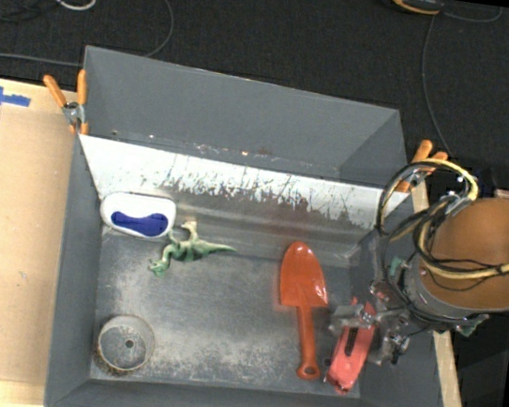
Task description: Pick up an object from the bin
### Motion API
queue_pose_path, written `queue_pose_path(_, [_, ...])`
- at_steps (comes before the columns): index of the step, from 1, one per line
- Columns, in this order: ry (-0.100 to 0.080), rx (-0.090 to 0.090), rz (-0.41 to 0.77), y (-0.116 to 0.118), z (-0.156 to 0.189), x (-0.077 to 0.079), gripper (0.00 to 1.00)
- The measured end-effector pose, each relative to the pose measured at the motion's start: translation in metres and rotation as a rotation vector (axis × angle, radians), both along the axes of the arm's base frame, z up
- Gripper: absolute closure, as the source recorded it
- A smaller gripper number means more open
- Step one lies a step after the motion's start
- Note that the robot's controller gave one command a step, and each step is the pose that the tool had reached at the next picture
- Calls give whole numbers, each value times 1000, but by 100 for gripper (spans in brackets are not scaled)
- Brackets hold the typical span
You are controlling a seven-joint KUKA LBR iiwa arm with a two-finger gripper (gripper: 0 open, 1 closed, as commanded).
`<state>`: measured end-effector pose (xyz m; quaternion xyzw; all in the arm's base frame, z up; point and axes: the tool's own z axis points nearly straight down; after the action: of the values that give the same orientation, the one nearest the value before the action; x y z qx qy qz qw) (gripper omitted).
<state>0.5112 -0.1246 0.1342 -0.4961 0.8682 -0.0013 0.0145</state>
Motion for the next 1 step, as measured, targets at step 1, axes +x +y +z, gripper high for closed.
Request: queue_pose_path(1, [4,2,-3,1,29,-1,100])
